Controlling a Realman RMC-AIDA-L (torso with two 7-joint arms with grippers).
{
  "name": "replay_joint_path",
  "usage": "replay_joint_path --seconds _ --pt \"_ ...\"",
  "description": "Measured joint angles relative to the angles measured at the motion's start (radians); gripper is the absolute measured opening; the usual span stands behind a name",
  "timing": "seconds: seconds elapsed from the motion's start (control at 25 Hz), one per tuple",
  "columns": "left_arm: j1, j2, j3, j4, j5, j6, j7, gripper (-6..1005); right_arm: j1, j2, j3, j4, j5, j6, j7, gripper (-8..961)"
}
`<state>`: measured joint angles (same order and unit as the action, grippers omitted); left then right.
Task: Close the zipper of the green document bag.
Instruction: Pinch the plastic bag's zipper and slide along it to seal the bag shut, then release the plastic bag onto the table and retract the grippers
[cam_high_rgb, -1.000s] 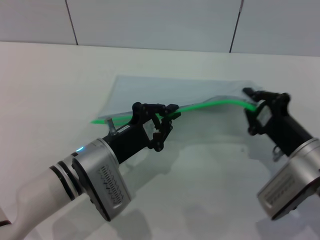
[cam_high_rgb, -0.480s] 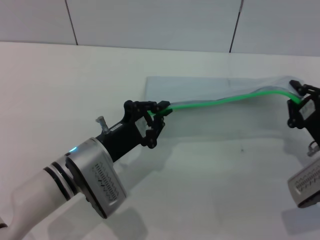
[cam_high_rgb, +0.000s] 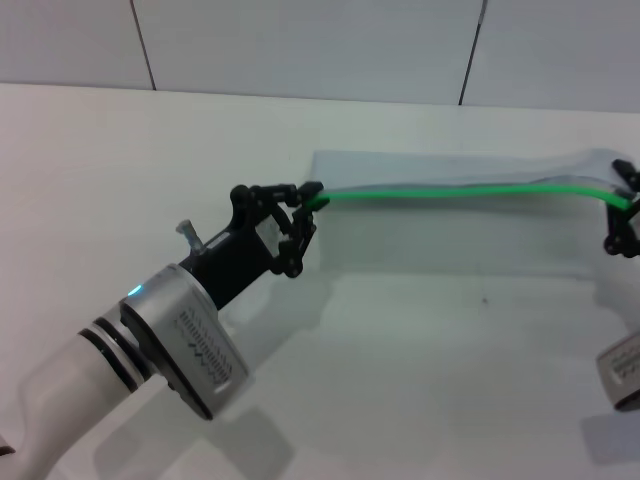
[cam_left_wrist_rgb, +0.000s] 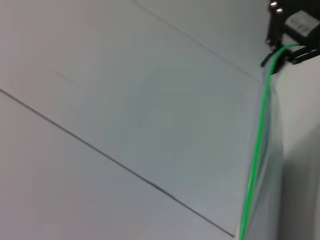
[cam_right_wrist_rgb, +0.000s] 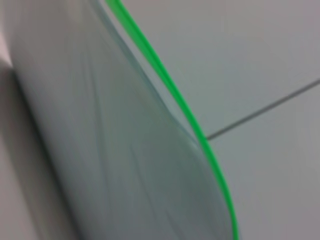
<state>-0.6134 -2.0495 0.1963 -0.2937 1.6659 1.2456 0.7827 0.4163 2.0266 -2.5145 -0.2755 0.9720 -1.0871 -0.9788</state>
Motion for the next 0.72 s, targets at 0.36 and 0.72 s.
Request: replay_joint_path --seconds 0.36,0.72 --pt "0.021 -0.001 -0.067 -0.003 -0.025 0.09 -0.057 141 -0.04 0.003 0.088 0.015 0.053 -0.192 0.041 169" --pt "0.048 0.004 -0.115 0.006 -0.103 0.282 -0.363 487 -0.053 0.006 0.067 -0.007 0.056 -0.335 0.367 404"
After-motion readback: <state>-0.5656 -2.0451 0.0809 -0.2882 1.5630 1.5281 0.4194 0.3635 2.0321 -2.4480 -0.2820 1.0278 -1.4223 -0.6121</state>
